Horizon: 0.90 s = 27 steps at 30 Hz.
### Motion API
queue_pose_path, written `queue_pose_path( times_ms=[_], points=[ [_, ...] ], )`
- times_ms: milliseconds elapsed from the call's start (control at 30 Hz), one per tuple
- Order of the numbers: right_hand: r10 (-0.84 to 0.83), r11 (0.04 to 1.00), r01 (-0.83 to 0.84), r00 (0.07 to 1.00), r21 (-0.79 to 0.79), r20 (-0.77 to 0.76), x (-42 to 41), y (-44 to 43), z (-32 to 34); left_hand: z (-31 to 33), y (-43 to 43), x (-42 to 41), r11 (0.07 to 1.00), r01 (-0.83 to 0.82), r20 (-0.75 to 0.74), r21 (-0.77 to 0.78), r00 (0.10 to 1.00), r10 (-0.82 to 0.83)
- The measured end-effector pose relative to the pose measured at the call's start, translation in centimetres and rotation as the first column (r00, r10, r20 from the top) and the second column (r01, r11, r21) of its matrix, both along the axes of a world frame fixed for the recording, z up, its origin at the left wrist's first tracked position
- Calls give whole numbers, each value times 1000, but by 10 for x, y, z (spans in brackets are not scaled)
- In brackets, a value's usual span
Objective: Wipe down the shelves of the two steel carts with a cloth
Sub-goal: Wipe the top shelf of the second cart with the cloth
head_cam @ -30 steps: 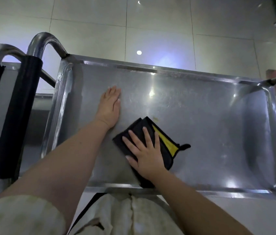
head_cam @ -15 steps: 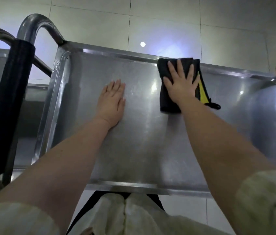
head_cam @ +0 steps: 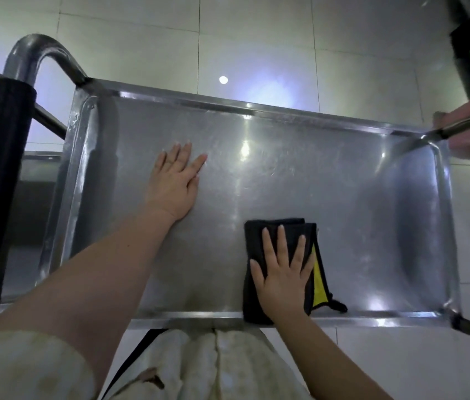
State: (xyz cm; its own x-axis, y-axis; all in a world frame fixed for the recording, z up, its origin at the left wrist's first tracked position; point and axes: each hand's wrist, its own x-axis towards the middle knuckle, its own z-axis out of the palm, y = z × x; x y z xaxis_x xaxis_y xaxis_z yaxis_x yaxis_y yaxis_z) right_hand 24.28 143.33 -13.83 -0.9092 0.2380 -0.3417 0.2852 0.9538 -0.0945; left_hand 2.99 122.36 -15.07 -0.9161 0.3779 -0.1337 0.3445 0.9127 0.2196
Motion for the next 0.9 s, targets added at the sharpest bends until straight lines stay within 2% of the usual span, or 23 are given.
queue_pose_path(
  times_ms=[67,133,300,400,533,667,800,900],
  points=[
    [12,1000,-12,998,6,57,13,2,1,2,0,1,1000,-8,3,6,1000,8],
    [0,1000,-1,997,23,75,-8,13,0,3,0,2,1000,-8,4,15,1000,8],
    [-159,986,160,987,39,-16,-144,54,-4,1,-1,3,1000,3,16,-3,1000,-3],
    [-176,984,175,984,38,0,-217,75,-6,0,-1,3,1000,0,20,-16,1000,0],
    [-171,984,172,985,44,-14,-250,91,-7,-3,-1,1,999,7,22,-31,1000,-6],
    [-150,988,151,988,33,-30,-193,80,-7,-4,-2,2,997,21,43,-73,999,-18],
    [-167,986,167,985,-11,-38,-75,56,1,-1,-2,4,997,20,46,-71,999,-16],
    [-187,982,187,982,28,2,8,41,3,1,-2,4,998,21,51,-52,999,-18]
  ],
)
